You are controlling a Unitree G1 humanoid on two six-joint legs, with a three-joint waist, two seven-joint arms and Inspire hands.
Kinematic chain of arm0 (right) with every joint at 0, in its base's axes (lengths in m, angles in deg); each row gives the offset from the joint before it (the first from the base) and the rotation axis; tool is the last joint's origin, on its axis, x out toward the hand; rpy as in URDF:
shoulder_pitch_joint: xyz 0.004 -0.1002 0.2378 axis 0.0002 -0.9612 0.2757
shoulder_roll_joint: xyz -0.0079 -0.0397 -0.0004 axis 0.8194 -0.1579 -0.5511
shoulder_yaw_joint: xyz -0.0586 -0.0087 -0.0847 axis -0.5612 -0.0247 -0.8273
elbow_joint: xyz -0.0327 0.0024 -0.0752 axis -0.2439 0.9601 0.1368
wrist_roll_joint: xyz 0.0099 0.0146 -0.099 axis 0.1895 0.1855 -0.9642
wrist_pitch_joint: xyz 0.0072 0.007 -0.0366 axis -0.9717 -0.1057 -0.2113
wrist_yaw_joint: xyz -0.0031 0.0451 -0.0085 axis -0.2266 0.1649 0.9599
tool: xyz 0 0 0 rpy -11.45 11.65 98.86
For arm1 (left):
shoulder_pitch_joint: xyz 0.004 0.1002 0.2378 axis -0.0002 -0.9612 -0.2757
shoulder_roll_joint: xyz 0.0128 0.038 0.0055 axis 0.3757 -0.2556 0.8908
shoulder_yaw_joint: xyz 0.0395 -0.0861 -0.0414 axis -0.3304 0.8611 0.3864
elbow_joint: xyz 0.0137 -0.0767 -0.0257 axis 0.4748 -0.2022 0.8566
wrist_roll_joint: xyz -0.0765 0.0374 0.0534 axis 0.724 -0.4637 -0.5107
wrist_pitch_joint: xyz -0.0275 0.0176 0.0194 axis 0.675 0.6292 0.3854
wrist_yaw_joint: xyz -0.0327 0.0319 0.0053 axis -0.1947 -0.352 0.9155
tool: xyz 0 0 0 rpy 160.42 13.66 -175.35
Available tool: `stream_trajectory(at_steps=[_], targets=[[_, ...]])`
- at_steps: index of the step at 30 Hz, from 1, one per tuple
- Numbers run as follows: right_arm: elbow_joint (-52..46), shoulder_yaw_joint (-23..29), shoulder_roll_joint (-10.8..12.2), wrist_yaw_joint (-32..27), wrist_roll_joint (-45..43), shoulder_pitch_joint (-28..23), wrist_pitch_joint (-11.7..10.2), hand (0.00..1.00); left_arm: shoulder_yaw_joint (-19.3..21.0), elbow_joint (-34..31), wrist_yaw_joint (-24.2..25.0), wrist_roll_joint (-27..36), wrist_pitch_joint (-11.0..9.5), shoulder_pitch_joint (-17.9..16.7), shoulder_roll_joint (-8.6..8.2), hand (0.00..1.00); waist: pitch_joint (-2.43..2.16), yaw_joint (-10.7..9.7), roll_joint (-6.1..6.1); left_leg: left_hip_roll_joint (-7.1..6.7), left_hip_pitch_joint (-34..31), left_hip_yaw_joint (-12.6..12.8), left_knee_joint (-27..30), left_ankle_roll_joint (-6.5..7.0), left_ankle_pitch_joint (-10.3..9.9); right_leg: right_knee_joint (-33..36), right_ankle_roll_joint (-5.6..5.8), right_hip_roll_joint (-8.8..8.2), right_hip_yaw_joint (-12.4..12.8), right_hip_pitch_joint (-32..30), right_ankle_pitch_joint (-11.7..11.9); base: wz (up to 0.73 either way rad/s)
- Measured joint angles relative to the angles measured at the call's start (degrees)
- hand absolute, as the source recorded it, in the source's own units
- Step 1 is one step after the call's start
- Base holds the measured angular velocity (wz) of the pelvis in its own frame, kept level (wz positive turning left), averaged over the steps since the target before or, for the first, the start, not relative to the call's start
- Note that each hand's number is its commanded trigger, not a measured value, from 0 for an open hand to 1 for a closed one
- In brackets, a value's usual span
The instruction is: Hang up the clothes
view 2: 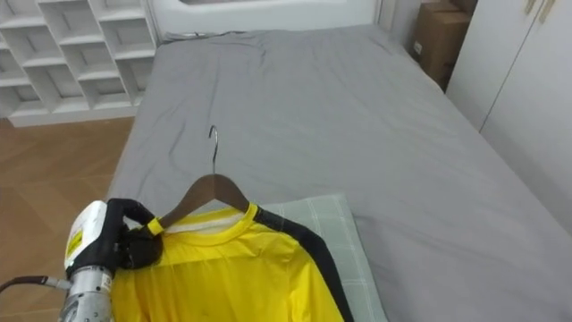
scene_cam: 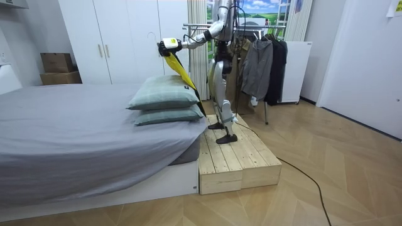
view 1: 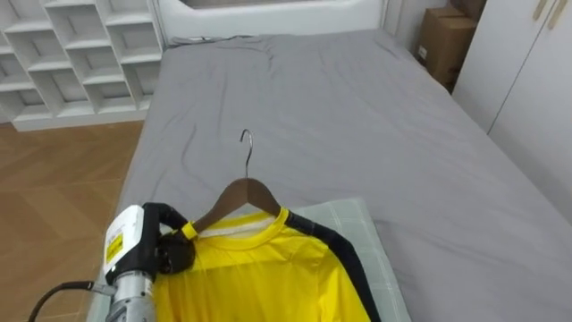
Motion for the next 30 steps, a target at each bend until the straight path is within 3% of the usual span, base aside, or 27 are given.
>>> stream_trajectory(at_steps=[10,14,20,30], targets=[[0.2,0.02,-0.01,1.14,0.1,-0.1,0.01,0.0,-0.04,-0.16,-2.48,0.07,-0.23,-0.72,0.0,1.0,-0.15,0.07,-0.23,-0.05,0.8,-0.41,-0.39,0.0,0.0,-0.68,0.0,0.0,-0.2,1.0,0.0,0.01],[0.13,0.06,0.01,-0.09,-0.3,-1.05,-0.1,0.0,0.01,-2.47,-2.81,-0.03,-0.29,-0.96,0.01,1.0,-0.43,0.33,-0.19,-0.08,0.78,-0.68,-0.41,-0.06,0.04,-0.81,0.0,0.0,-0.7,1.3,0.0,0.05],[-0.04,1.84,-0.02,-3.9,-8.39,-1.28,-0.63,0.0,0.04,-9.97,-5.18,-0.14,-0.84,-3.89,0.6,1.0,-0.76,0.29,-0.24,-0.08,1.12,-0.65,-0.59,-0.07,0.05,-0.77,0.0,-0.01,-0.68,1.48,0.0,0.0],[-3.23,3.32,-0.54,-16.9,-21.36,0.71,-0.6,0.0,-0.13,-10.18,-7.55,0.09,-0.88,-5.07,0.88,1.0,-0.37,0.66,-1.8,-0.08,2.35,-0.19,-0.9,-0.15,0.11,-0.65,0.04,0.06,-0.28,2.58,-0.06,-0.02]])
